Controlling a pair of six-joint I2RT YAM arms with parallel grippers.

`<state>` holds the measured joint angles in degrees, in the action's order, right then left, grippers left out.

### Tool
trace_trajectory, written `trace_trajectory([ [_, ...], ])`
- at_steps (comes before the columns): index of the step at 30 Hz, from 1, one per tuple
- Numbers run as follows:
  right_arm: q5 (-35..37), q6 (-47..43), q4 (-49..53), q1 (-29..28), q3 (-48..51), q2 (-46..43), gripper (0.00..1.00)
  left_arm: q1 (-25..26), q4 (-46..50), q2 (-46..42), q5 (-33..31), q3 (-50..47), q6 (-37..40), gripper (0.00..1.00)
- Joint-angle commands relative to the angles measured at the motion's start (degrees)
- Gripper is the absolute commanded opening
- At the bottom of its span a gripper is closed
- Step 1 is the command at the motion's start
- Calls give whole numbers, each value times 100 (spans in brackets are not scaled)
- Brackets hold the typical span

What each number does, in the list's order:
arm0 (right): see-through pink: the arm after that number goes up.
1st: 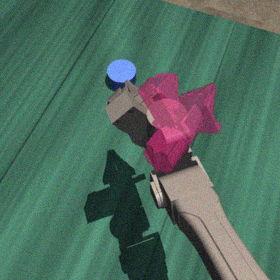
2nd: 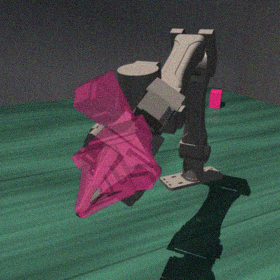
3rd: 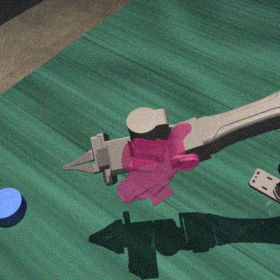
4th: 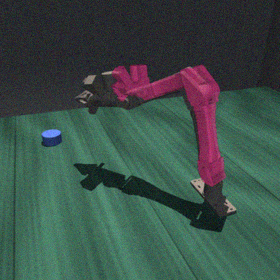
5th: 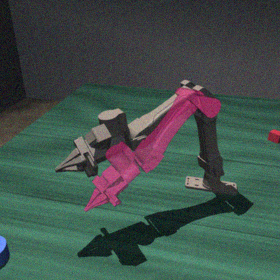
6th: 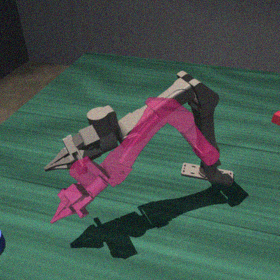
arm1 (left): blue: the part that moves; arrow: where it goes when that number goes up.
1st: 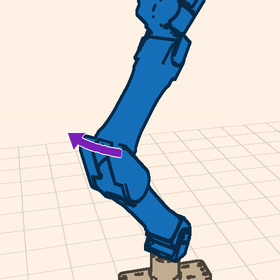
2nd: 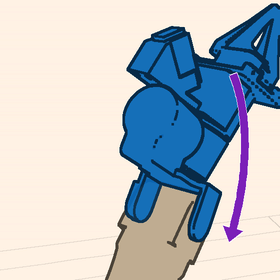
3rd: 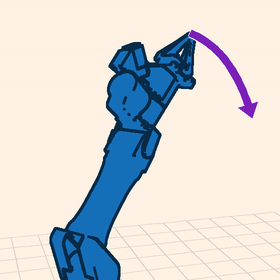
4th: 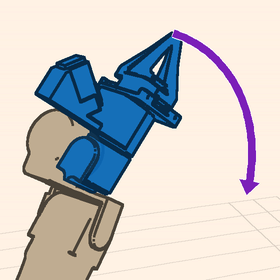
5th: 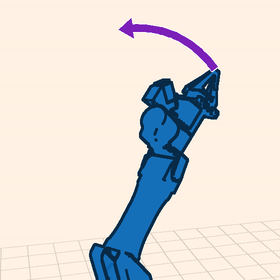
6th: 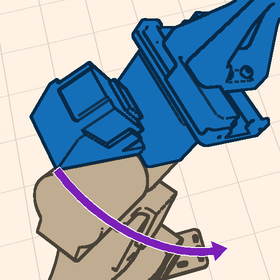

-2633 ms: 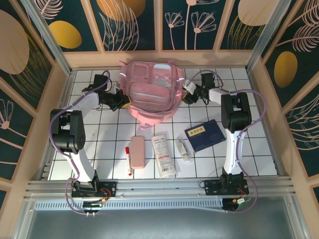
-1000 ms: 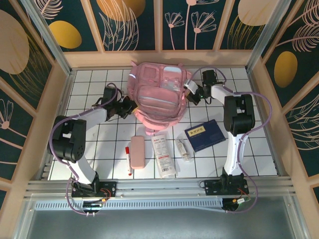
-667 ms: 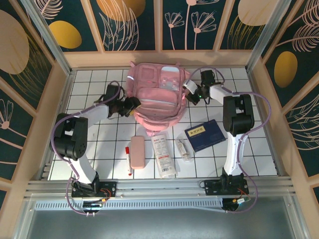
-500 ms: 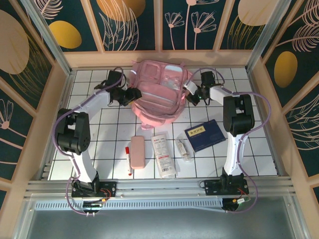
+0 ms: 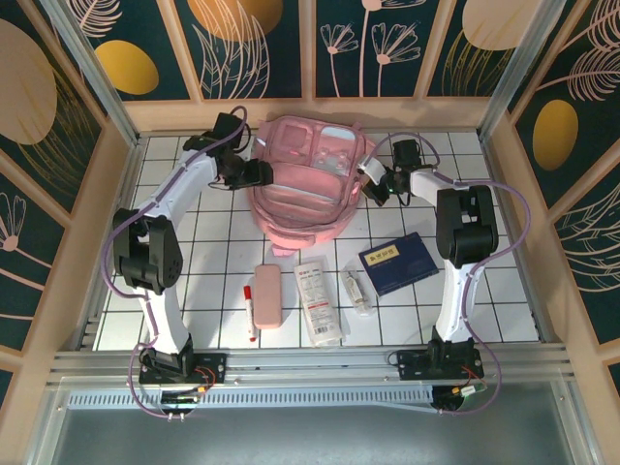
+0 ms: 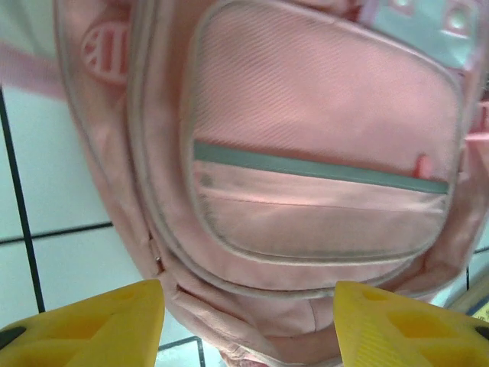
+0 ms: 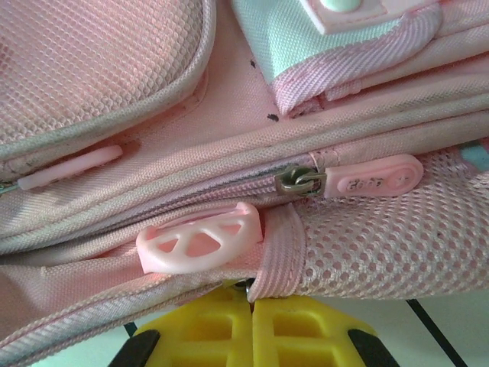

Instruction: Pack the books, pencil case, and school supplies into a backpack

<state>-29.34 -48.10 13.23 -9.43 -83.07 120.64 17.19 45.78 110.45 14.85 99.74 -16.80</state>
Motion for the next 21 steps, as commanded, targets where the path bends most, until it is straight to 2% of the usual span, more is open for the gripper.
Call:
trace_trajectory([
  [1, -472, 193, -204, -18, -8, -277, 0, 524, -1, 161, -22, 358, 1265, 59],
  [3, -569, 276, -203, -28, -8, -295, 0, 865, -369, 300, -283, 454, 1982, 58],
  [7, -800, 521, -411, -2, 167, -435, 0, 1441, -793, 543, -611, 403, 4476, 59],
  [9, -885, 594, -452, 25, 219, -480, 0, 1543, -1044, 586, -706, 216, 5240, 59],
  [13, -850, 587, -486, 32, 324, -582, 0, 1546, -1843, 346, -142, -709, 6680, 60],
  [16, -827, 563, -488, 50, 400, -645, 0, 1550, -2610, 202, -162, -1320, 6992, 65],
  [21, -810, 531, -543, 83, 518, -747, 0, 1549, -2752, 384, -887, -1472, 7687, 66],
])
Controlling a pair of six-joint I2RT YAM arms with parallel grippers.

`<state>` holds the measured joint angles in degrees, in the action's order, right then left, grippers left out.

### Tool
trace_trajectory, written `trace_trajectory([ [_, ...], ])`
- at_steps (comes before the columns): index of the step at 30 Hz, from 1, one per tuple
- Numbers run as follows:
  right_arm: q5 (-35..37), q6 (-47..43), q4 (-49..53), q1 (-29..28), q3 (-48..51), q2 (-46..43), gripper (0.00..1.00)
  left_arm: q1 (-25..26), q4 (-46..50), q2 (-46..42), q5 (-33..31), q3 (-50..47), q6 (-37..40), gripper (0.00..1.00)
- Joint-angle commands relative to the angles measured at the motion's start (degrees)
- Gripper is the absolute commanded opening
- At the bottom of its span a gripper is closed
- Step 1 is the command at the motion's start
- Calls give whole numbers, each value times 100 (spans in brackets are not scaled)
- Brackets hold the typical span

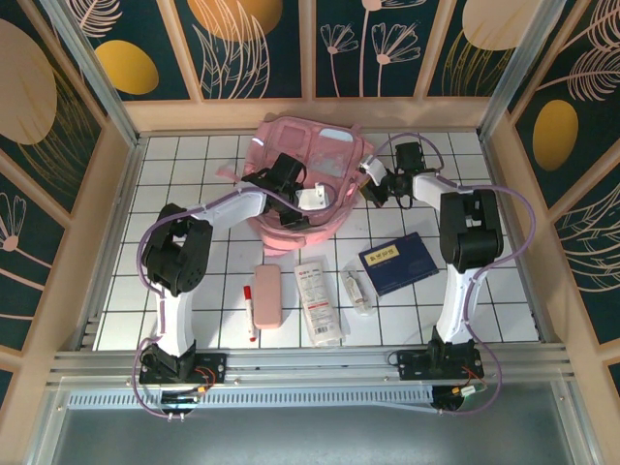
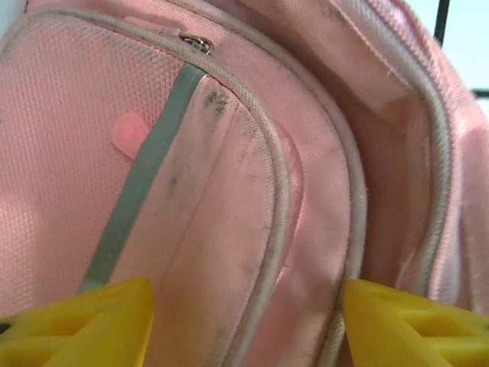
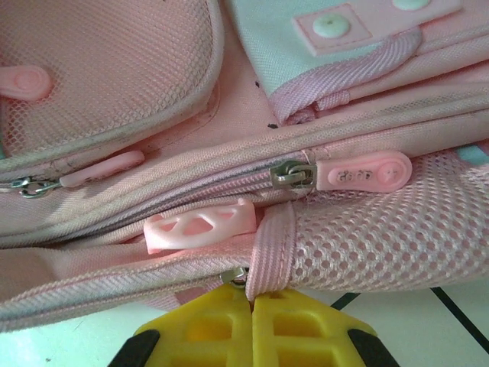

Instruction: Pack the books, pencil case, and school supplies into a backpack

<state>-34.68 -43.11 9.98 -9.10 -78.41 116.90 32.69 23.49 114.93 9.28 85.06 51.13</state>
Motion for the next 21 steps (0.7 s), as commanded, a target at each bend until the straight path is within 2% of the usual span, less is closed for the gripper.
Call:
trace_trajectory([
  [1, -277, 41, -234, 57, 66, -389, 0, -3, -594, -27, -476, -17, 947, 66],
  [3, -294, 32, -235, 59, 80, -397, 0, 0, -776, 18, -618, -5, 927, 64],
  [7, -332, -207, -176, 39, 210, -455, 0, 0, -1228, 102, -807, 2, 776, 53],
  [11, 100, -751, 52, -11, 449, -579, 0, -1, -1663, 231, -1157, -60, 758, 27],
  [14, 158, -856, 101, 13, 488, -575, 0, 1, -1566, 357, -1118, 90, 760, 0],
  [17, 36, -694, -78, 0, 530, -631, 0, 0, -1408, 456, -1021, 262, 664, 0],
  [21, 273, -701, -17, -83, 557, -659, 0, 0, -1603, 399, -1149, 566, -412, 0],
])
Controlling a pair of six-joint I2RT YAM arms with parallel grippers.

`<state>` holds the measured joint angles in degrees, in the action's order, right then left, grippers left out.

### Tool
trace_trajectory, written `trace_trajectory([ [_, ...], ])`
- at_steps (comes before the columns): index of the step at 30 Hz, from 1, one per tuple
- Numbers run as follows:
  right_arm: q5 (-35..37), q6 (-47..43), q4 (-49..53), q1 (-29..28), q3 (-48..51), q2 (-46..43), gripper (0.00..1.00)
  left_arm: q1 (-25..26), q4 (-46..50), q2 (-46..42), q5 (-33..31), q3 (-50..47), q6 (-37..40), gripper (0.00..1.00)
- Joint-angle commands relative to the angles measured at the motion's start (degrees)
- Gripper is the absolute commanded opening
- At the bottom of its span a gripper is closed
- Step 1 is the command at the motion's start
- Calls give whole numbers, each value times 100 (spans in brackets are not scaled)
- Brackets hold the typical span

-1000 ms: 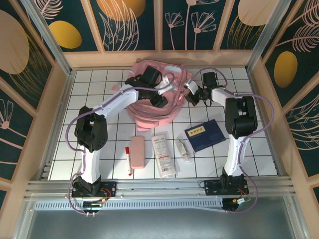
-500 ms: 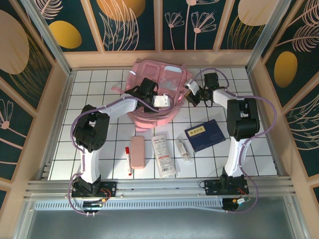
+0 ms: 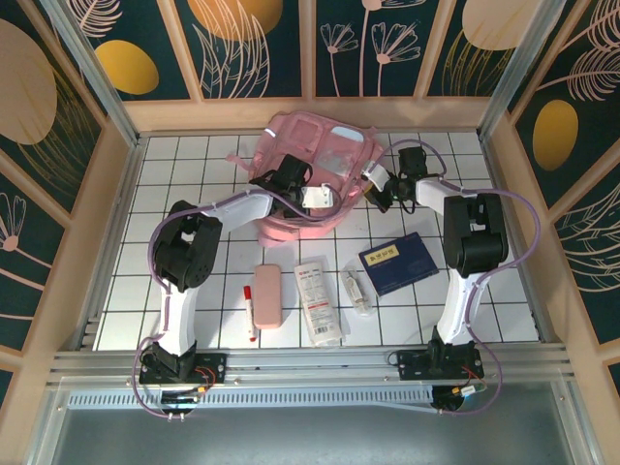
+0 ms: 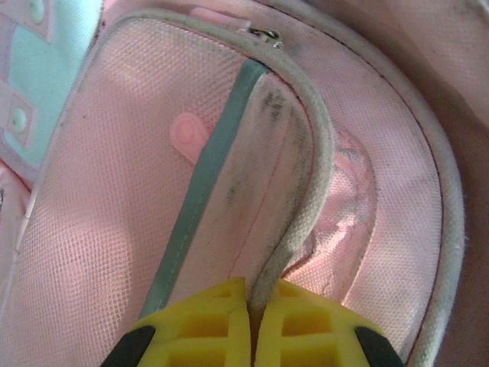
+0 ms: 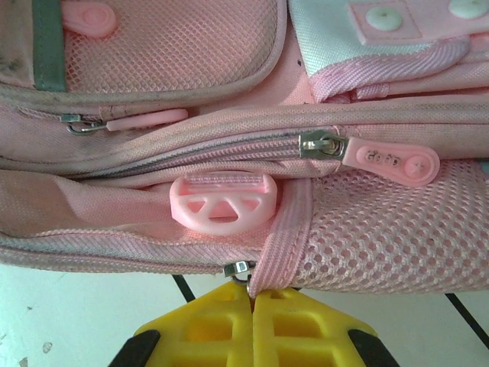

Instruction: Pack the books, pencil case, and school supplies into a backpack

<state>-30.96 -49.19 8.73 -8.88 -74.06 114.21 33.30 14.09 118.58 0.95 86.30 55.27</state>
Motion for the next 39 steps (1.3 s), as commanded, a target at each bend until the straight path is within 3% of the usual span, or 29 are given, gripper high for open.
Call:
trace_trajectory([
  [1, -86, -71, 55, -130, 202, -448, 0, -61, -739, 33, -489, 572, -1306, 0],
  [4, 53, -36, 143, -312, 455, -682, 0, -71, -766, 35, -898, 875, -2514, 0],
  [11, -240, 206, 149, -440, 900, -1213, 0, -69, -266, 176, -602, 1267, -3883, 0],
  [17, -576, 226, 704, -788, 731, -1387, 0, -60, -486, 73, -337, 1054, -4719, 0],
  [23, -949, 1126, 405, -1517, 735, -1516, 0, -43, -491, 171, -106, 1101, -5386, 0],
  [29, -463, 3325, -1580, -2069, 1522, -1913, 0, -41, -703, 147, 343, 1041, -5964, 0],
  [33, -81, 5347, -3147, -2015, 2204, -2211, 19, -43, -765, 108, 619, 1003, -6221, 0],
  [39, 672, 7369, -3351, -2394, 3379, -3251, 34, -53, -869, -84, 1029, 806, -6448, 0],
])
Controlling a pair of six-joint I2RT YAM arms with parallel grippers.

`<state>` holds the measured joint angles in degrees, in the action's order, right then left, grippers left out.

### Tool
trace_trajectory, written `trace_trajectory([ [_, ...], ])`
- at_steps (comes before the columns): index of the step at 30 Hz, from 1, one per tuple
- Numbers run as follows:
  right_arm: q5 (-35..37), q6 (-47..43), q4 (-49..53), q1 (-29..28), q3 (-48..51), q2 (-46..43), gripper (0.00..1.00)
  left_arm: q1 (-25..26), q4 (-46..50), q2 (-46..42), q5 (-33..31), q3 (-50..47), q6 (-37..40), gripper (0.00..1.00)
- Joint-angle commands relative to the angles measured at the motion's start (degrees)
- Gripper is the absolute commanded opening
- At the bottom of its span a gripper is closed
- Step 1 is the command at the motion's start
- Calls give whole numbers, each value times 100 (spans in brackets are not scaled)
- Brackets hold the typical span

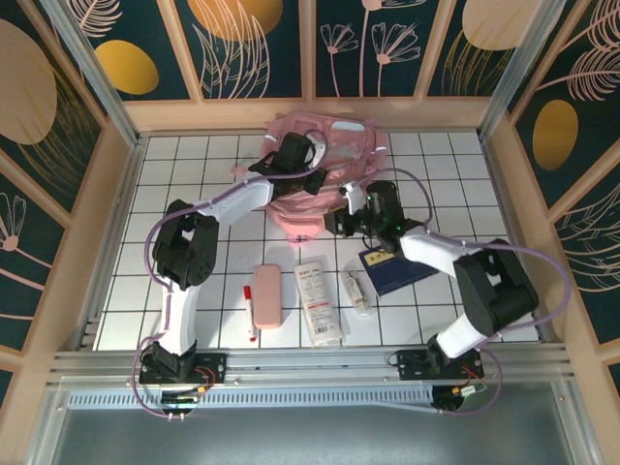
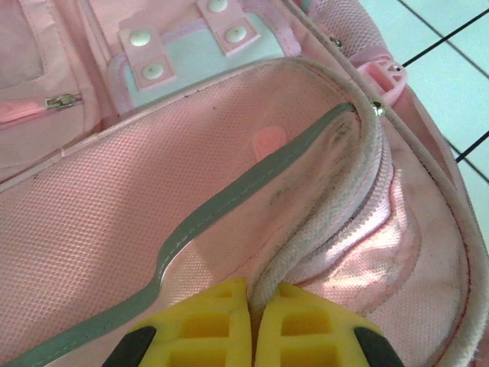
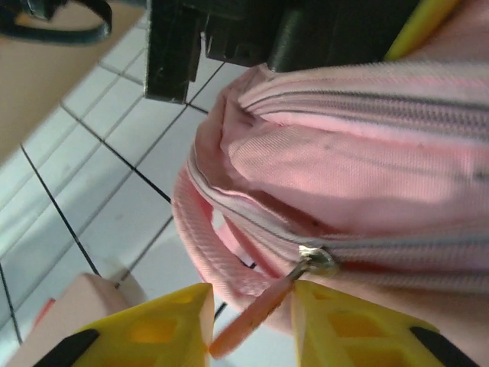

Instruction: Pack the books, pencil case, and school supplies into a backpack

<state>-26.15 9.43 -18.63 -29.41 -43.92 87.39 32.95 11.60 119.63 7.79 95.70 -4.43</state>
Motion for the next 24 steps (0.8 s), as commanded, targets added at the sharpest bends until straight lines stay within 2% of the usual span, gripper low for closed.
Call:
trace_trajectory([
  [1, 204, 1646, -533, -386, 538, -770, 34, -17, -730, -250, 416, -257, -397, 0],
  [3, 582, 2229, 207, -252, 648, -1258, 43, -21, -866, -366, 462, -498, -216, 0],
  [5, 570, 2713, 1077, 146, 467, -1482, 44, -36, -869, -442, 548, -606, -78, 0],
  [8, 403, 3190, 2709, 874, -242, -1312, 44, -82, -876, -513, 739, -649, -44, 0],
  [10, 429, 3647, 3396, 1086, -542, -1056, 44, -121, -944, -521, 924, -644, -138, 0],
  [15, -759, 4663, 2734, 1133, -705, -203, 45, -158, -956, -496, 1150, -507, -255, 0],
  [20, -592, 4939, 2282, 975, -1374, 299, 45, -160, -982, -446, 1354, -475, -351, 0],
  [24, -377, 5044, 2141, 944, -1522, 547, 45, -157, -1019, -389, 1511, -414, -503, 0],
])
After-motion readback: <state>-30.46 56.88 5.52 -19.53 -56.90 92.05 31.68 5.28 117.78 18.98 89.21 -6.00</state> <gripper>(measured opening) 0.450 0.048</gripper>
